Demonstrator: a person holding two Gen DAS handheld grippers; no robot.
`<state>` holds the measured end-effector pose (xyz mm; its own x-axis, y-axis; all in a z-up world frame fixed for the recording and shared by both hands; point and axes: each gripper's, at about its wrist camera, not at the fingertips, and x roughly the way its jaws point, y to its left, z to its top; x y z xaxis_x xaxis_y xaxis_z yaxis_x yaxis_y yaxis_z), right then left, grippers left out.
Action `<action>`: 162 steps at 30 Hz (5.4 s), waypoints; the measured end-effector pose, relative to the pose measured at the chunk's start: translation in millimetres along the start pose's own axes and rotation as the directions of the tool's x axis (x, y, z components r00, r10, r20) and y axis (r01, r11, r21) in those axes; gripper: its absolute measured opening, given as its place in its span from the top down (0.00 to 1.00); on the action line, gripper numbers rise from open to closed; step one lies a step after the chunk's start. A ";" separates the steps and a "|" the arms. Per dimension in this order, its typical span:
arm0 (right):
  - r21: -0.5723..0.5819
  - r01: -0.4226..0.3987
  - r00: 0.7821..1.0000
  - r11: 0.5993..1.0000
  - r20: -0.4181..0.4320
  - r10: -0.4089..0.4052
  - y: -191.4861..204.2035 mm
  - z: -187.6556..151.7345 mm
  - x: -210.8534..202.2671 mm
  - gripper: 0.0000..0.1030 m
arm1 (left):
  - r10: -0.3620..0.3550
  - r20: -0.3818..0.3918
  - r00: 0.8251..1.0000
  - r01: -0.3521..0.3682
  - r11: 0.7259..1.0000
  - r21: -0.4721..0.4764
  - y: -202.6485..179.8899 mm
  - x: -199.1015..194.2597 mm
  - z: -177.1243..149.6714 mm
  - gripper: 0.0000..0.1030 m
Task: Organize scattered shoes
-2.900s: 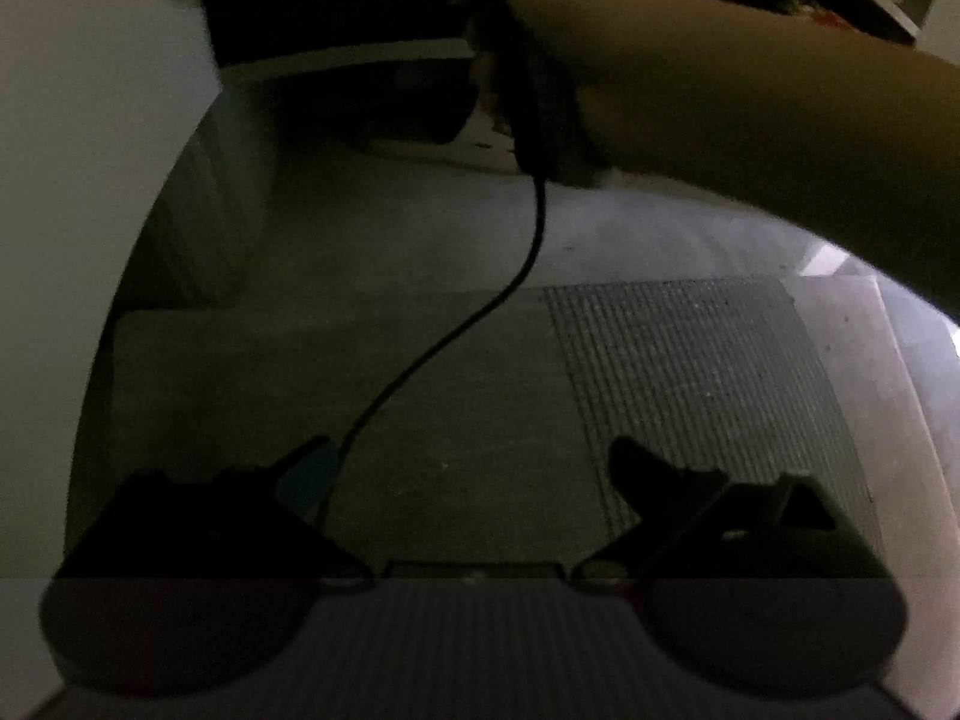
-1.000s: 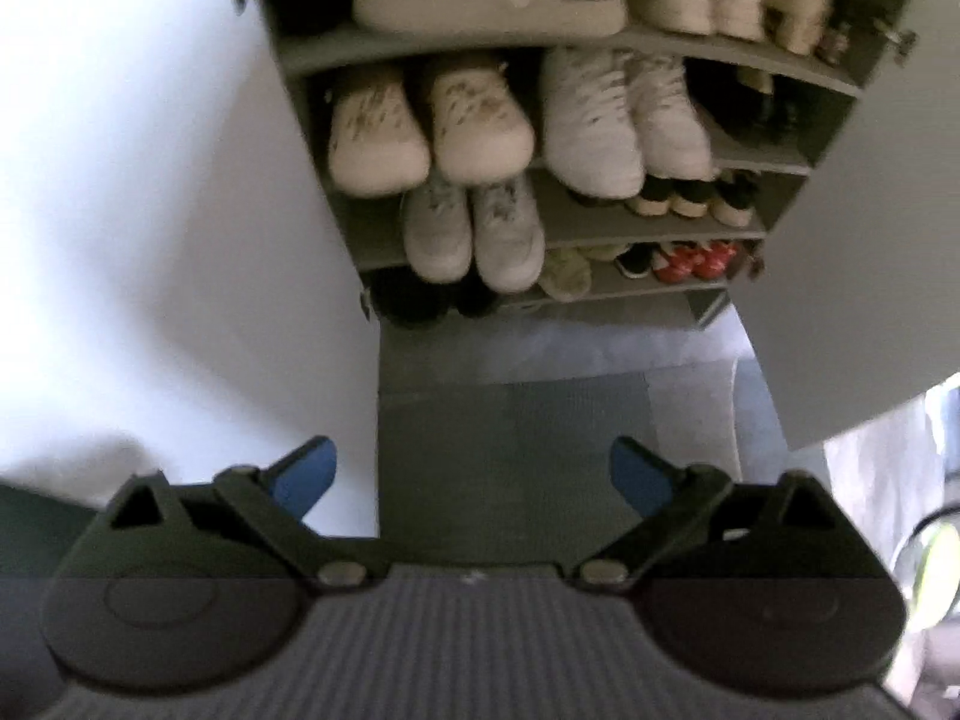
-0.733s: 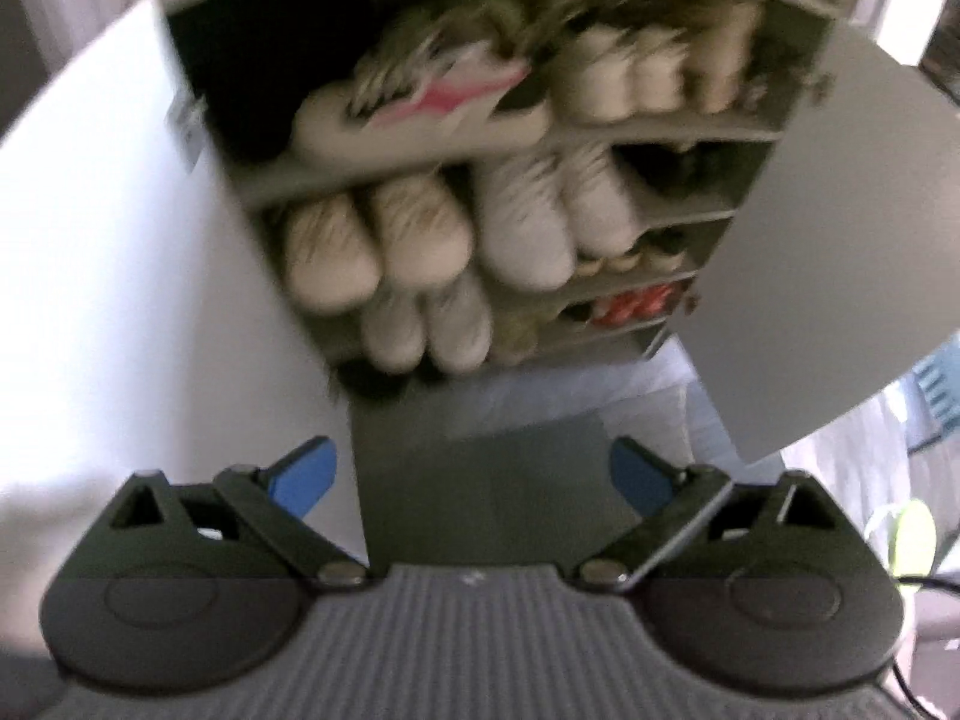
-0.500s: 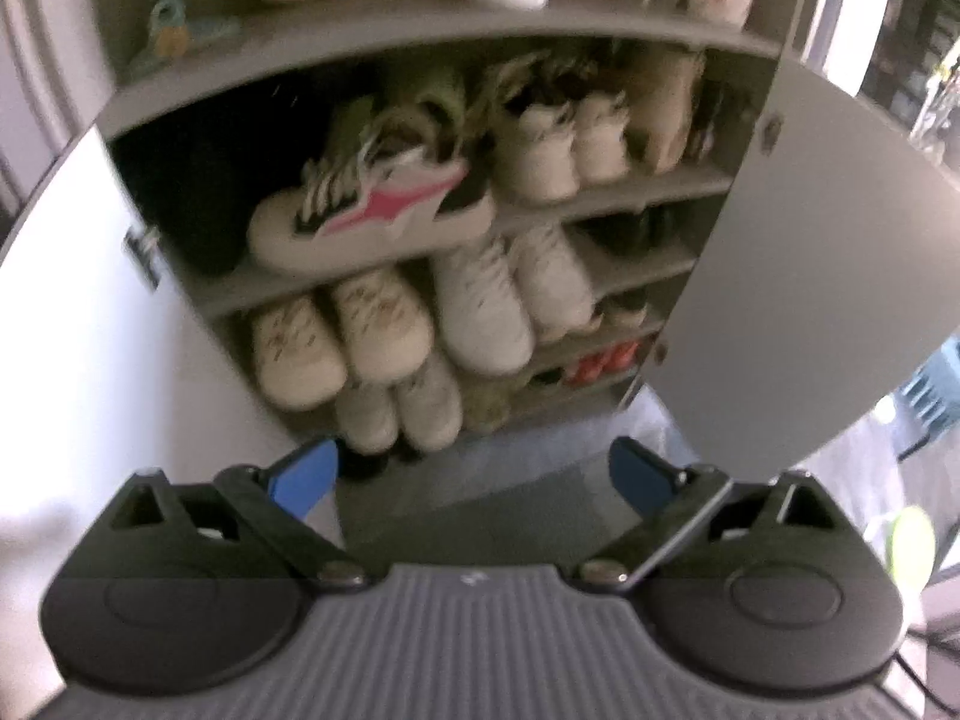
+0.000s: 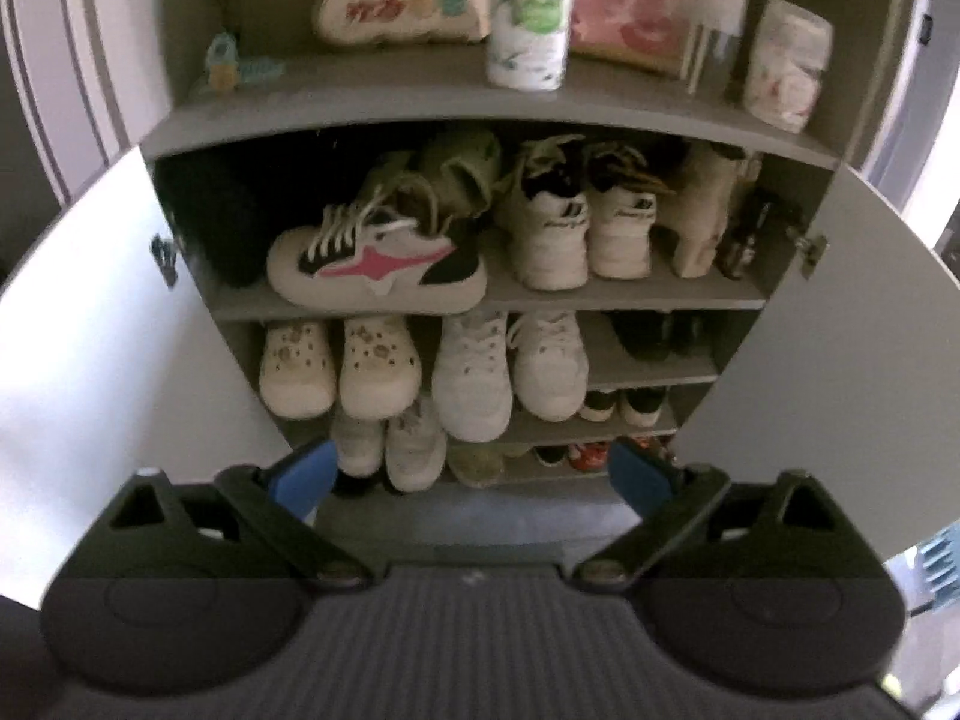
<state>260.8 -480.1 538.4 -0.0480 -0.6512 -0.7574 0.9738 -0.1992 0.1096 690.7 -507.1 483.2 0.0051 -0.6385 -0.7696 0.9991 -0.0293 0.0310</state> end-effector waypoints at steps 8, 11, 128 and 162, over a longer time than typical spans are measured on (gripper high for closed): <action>0.161 -0.140 0.982 0.977 -0.102 0.157 -50.4 -19.6 24.2 0.61 | 0.009 -0.023 1.000 -0.011 0.994 -0.113 -12.6 8.6 21.6 0.05; 0.172 -0.163 0.976 0.972 -0.116 0.184 -57.3 -22.7 25.4 0.69 | 0.003 -0.029 1.000 -0.006 0.993 -0.118 -21.8 10.3 18.9 0.05; -0.451 -0.783 0.577 0.428 -0.270 0.771 -58.7 -56.6 38.7 0.70 | 0.272 -0.190 0.943 -0.332 0.795 -0.508 -268.9 -81.3 -113.2 0.02; -0.476 -0.864 0.407 0.163 -0.472 0.782 -144.4 -183.6 137.2 0.70 | 0.494 -0.305 0.814 -0.531 0.421 -0.735 -435.7 -42.0 -382.7 0.00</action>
<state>154.4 -406.3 300.5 0.8469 -0.0753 -0.5264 0.3058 0.8789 0.3662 271.4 -173.2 258.0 0.5107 -0.3001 -0.8057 0.4494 0.8921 -0.0475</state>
